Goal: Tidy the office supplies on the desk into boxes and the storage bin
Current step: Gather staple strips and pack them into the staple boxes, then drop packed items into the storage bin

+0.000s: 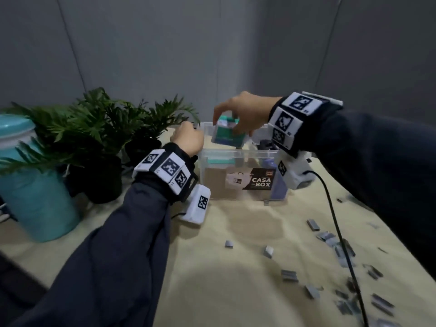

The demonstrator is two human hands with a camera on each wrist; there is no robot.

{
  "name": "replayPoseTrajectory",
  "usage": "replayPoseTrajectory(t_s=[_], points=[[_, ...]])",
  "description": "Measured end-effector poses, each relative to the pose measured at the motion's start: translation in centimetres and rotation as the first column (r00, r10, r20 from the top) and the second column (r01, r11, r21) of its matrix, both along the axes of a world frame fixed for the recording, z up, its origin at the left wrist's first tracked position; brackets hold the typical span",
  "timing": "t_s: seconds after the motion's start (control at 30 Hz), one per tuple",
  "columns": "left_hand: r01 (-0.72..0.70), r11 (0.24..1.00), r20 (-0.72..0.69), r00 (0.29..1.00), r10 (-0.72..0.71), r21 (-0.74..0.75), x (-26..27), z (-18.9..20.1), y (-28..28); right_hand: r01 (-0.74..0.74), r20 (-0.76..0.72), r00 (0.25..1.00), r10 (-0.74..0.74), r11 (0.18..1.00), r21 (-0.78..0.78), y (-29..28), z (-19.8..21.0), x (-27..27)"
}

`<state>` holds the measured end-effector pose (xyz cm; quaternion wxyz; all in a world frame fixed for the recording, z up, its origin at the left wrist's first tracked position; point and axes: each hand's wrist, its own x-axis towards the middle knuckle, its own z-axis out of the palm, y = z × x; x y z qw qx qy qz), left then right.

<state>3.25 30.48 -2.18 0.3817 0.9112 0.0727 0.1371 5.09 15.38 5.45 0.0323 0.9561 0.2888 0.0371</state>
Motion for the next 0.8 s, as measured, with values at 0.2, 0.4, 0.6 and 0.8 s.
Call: replayPoseTrajectory(t_s=[0.2,0.4,0.6,0.8], points=[[0.016,0.999,-0.029,0.999,-0.017,-0.036,0.5,-0.3,0.1,0.015,0.022,1.0,-0.012,0.992,-0.124,2.5,-1.4,1.0],[0.025,0.995,0.014,1.0,-0.024,-0.1,0.3,-0.4,0.1,0.008,0.111,0.994,0.01,0.987,-0.16,3.6,-4.3,1.9],[0.052,0.99,0.018,0.999,-0.051,-0.13,0.5,-0.6,0.2,0.023,0.042,0.999,-0.023,1.0,0.003,2.4,-4.2,1.1],[0.067,0.983,0.003,0.998,-0.068,-0.169,0.3,-0.6,0.2,0.103,0.044,0.993,-0.107,0.99,0.096,1.9,-5.4,1.7]])
